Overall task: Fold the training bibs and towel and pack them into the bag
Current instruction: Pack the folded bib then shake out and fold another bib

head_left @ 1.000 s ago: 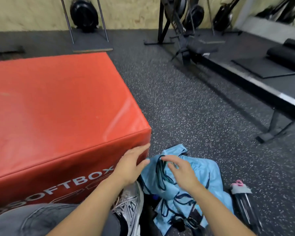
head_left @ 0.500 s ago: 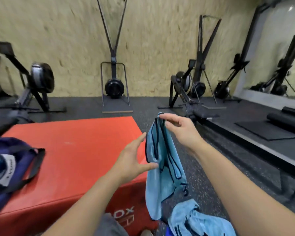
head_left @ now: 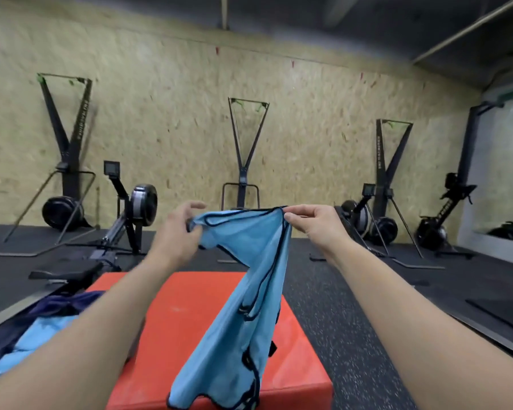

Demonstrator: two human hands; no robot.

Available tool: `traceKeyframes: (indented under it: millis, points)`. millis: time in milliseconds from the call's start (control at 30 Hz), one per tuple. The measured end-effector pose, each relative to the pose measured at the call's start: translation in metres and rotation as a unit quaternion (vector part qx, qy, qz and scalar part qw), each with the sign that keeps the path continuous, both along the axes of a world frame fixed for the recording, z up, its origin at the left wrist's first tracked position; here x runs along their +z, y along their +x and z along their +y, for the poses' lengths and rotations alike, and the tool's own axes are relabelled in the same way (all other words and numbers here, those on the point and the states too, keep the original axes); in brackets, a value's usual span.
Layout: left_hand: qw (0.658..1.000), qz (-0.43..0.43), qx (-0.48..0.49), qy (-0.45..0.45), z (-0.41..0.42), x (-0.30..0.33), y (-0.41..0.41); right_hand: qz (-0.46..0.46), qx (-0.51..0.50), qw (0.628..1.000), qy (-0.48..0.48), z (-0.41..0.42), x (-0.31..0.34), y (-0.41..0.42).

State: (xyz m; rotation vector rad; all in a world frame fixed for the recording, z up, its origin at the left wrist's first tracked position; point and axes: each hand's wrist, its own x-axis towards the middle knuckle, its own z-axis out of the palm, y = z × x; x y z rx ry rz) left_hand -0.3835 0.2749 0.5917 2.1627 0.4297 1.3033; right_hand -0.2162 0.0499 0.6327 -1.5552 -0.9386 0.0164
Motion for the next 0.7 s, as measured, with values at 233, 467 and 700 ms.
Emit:
traceKeyframes:
  millis: [233,467,700]
  points:
    - [0.999,-0.029,0.017,0.04,0.018,0.085,-0.053,-0.047,0.005,0.998,-0.051,0.02,0.005,-0.021]
    - [0.994,0.012,0.023,0.109,-0.004,0.124,-0.068,-0.074,0.018,0.99,-0.121,0.032,-0.002,-0.024]
    - [0.987,0.047,0.005,0.152,-0.025,0.126,-0.056,-0.14,0.085,0.983,-0.078,0.028,0.009,-0.051]
